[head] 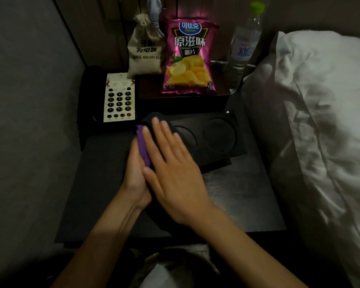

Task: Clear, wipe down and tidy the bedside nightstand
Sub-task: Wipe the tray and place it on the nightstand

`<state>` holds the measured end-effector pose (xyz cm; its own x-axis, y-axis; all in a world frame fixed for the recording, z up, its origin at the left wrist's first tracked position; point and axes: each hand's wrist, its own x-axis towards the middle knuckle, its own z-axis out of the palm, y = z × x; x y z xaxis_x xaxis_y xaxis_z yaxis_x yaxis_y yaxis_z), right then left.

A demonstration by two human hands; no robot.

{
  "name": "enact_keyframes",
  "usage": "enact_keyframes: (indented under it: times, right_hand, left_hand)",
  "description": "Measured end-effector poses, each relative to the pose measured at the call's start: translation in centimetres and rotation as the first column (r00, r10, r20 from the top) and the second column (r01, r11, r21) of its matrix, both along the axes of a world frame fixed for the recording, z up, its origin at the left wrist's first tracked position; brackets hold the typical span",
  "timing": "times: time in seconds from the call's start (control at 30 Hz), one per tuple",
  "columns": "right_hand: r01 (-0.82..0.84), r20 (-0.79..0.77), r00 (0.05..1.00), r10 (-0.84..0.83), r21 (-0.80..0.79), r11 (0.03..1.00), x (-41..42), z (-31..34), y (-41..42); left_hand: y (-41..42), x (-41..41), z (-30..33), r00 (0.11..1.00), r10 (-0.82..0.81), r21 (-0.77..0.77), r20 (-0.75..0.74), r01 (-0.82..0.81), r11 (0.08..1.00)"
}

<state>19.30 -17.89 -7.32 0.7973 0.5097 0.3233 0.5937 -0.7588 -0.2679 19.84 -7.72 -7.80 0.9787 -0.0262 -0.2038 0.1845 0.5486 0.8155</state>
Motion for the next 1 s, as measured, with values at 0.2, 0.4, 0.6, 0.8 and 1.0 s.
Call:
enact_keyframes:
  times: [0.2,0.4,0.6,0.8,1.0]
  right_hand:
    - [-0.098,0.010,0.995,0.098,-0.030,0.995,0.1,0.1,-0.7]
    - [0.026,0.039,0.999,-0.023,-0.060,0.998,1.6,0.5,-2.4]
    - [0.231,-0.041,0.972,-0.232,-0.028,0.973,4.0,0.6,-5.6]
    - [0.412,-0.156,0.902,-0.403,0.031,0.910,5.2,0.6,-7.9]
    - [0.193,-0.194,0.964,-0.183,0.035,0.981,3.2,0.2,-3.7]
  left_hand:
    - [0.4,-0.2,0.9,0.998,-0.027,-0.055,0.051,0.030,0.998]
    - [0.7,0.3,1.1,0.993,-0.114,-0.130,-0.010,0.112,0.985]
    - [1.0,0.6,0.9,0.998,-0.040,-0.077,-0.049,0.036,0.996]
    - [2.3,0.5,0.9,0.999,0.021,-0.045,-0.049,-0.024,0.999]
    - [1.3,0.4,1.2,0.995,-0.048,-0.112,-0.086,0.038,0.993]
